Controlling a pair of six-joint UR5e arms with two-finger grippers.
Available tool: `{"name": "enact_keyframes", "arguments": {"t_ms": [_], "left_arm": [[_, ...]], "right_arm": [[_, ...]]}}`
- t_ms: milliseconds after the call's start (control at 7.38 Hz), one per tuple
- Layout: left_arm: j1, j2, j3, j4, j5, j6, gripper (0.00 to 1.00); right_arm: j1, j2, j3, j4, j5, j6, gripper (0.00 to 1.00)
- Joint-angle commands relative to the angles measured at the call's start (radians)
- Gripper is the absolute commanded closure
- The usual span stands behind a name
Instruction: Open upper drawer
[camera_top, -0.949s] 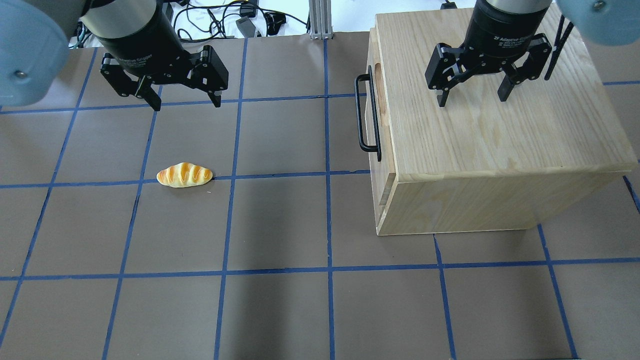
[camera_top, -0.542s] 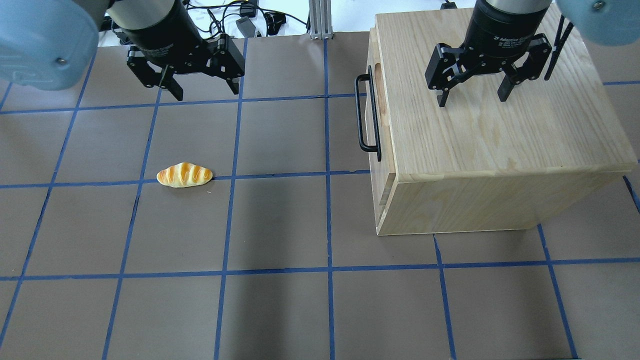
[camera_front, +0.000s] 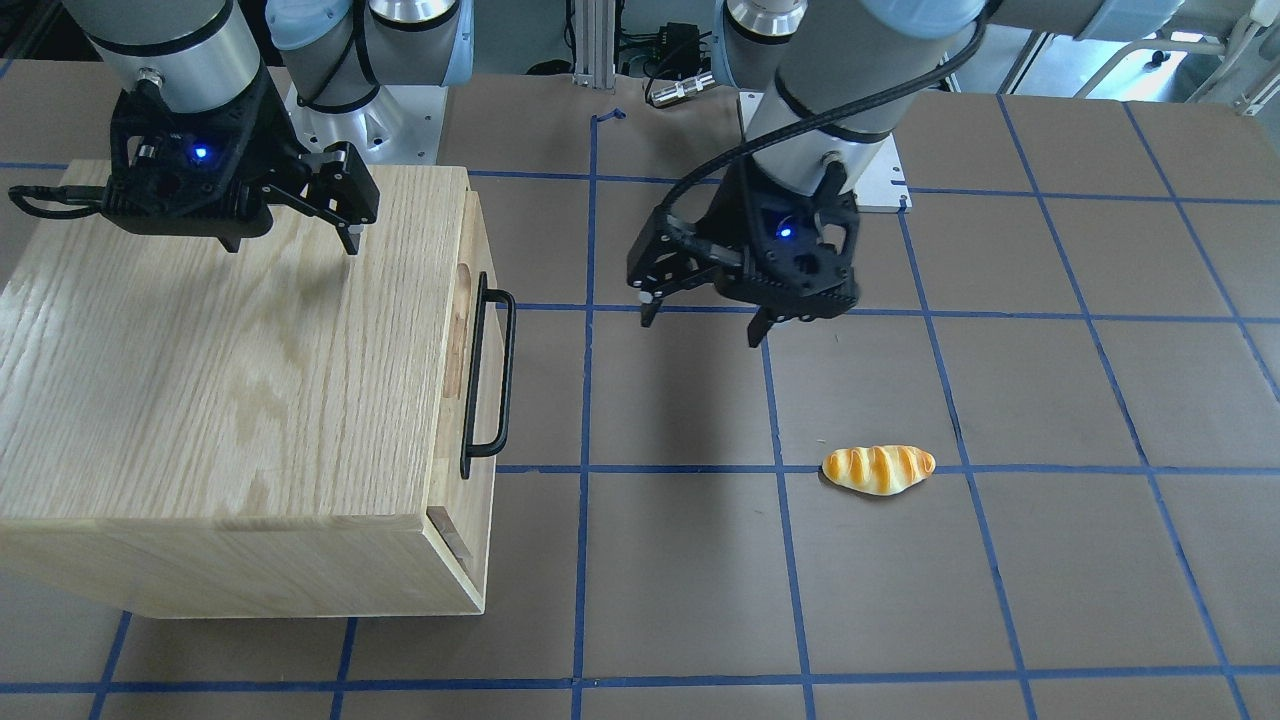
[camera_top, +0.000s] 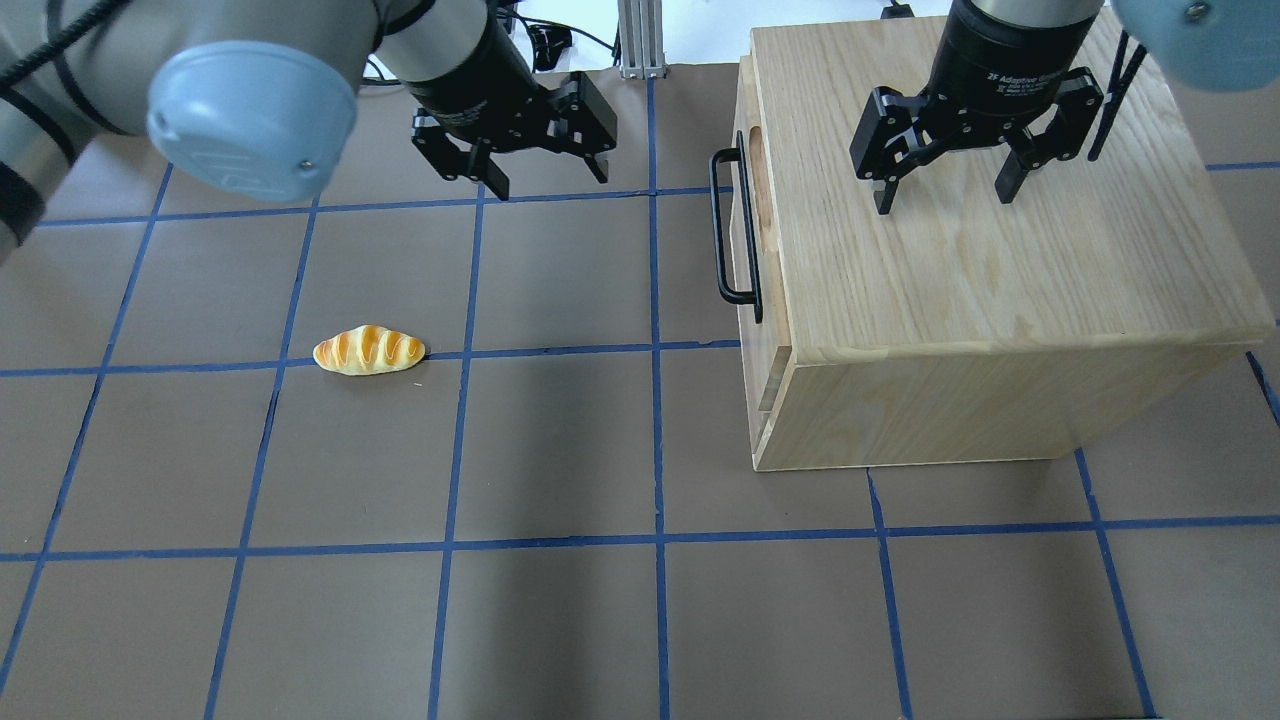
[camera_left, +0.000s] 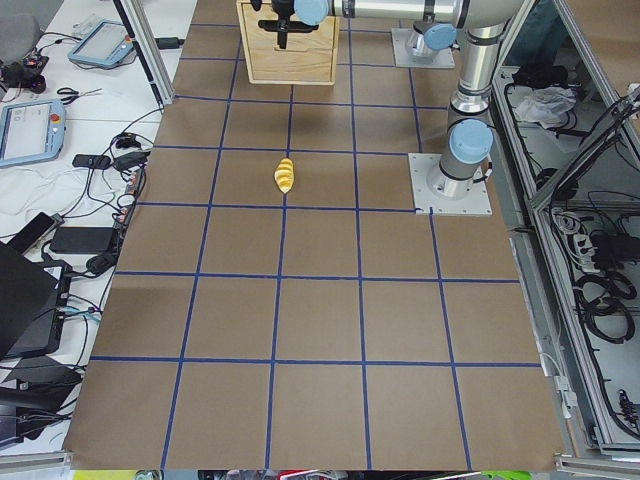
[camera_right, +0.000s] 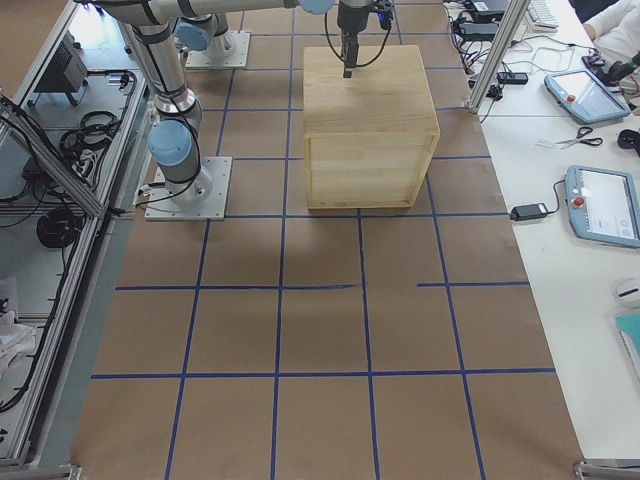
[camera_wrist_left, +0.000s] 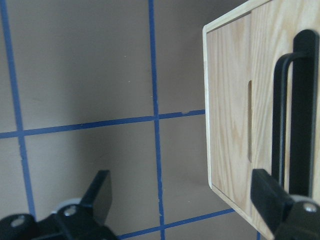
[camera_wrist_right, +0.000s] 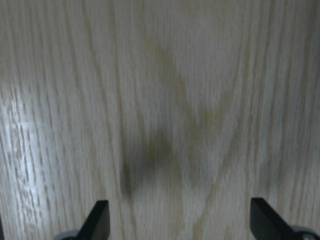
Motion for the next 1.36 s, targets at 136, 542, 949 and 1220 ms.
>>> {"name": "enact_keyframes", "arguments": {"t_ms": [136, 542, 949, 1220], "left_arm": [[-0.066, -0.09, -0.022, 0.154, -0.12, -0.189, 0.0], [-0.086, -0.118, -0.031, 0.155, -0.119, -0.179, 0.0], [-0.084, -0.131, -0.06, 0.154, -0.109, -0.134, 0.0], [-0.078, -0.12, -0.069, 0.152, -0.1, -0.102, 0.0]], "right_arm": [[0.0, 0.0, 0.001, 0.0, 0.0, 0.0, 0.0], [0.0, 0.0, -0.001, 0.0, 0.0, -0.001, 0.0], [0.0, 0.0, 0.001, 0.0, 0.0, -0.001, 0.0], [0.0, 0.0, -0.001, 0.0, 0.0, 0.0, 0.0]]}}
